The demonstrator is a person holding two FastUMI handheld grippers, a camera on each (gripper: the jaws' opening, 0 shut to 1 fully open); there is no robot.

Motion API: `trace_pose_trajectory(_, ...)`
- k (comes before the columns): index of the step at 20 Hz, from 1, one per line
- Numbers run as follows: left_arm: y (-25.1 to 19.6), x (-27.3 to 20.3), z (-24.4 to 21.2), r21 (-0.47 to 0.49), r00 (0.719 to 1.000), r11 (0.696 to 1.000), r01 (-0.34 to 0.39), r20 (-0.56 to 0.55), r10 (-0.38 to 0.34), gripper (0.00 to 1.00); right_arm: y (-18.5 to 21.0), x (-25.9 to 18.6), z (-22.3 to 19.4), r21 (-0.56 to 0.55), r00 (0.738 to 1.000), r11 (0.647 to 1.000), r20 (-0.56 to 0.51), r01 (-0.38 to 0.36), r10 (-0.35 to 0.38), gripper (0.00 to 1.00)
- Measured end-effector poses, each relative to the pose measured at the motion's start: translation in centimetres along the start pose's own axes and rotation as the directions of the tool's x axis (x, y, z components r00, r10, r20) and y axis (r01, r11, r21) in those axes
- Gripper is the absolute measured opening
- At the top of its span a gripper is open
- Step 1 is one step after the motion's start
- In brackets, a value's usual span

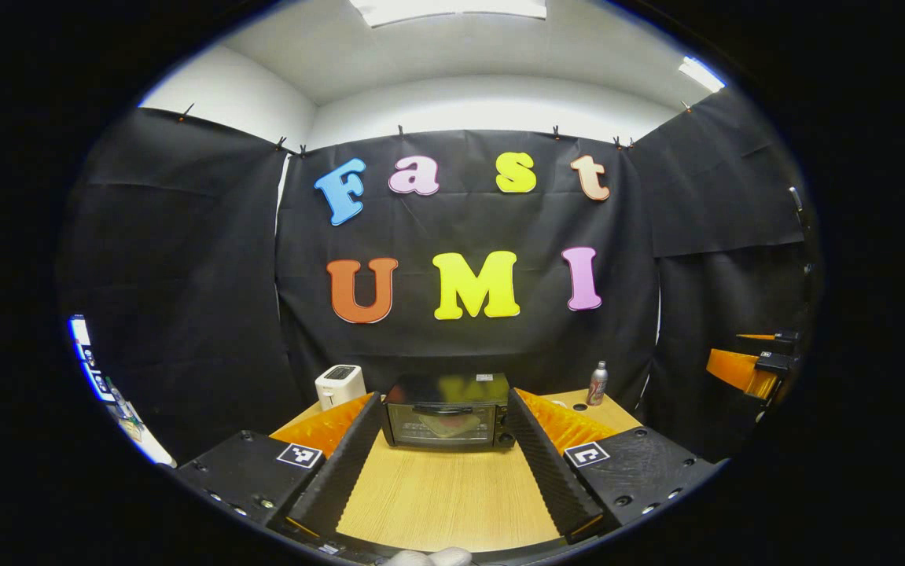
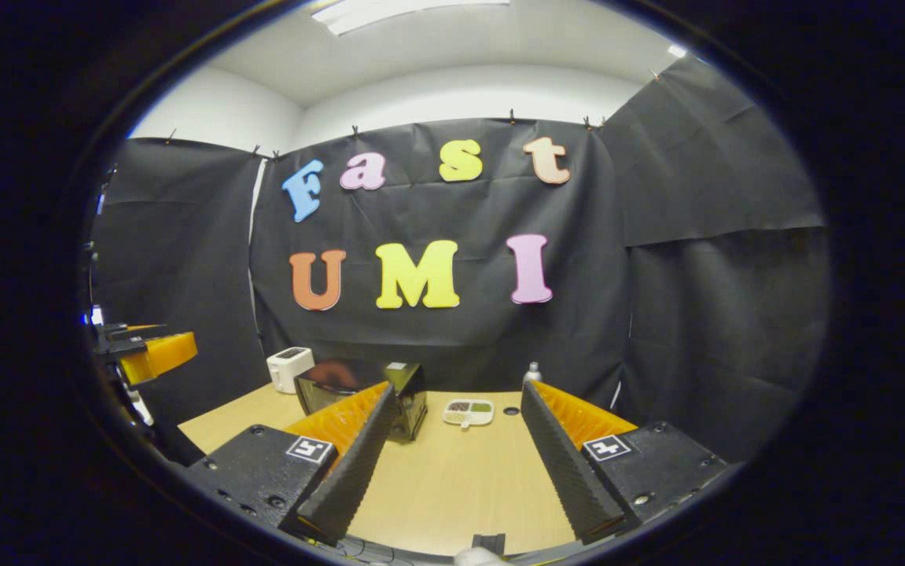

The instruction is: Open the electric oven with the left hand, put the food in, and close the electric oven.

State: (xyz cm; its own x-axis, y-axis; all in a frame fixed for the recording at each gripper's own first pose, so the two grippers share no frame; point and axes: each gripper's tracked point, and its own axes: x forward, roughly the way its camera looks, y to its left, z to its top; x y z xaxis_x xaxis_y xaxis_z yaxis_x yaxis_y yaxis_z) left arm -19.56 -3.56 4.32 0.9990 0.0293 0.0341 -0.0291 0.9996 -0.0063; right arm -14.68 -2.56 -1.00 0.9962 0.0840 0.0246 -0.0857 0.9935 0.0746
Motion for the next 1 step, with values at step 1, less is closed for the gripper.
trace_pose_trajectory(1, 0.08, 0.08, 0.01, -0.003, 1.000, 1.000, -0.001, -0.002, 0.001, 0.96, 0.13, 0.14, 0.03, 0.000, 1.000, 1.000, 0.003, -0.001, 0.001, 0.96)
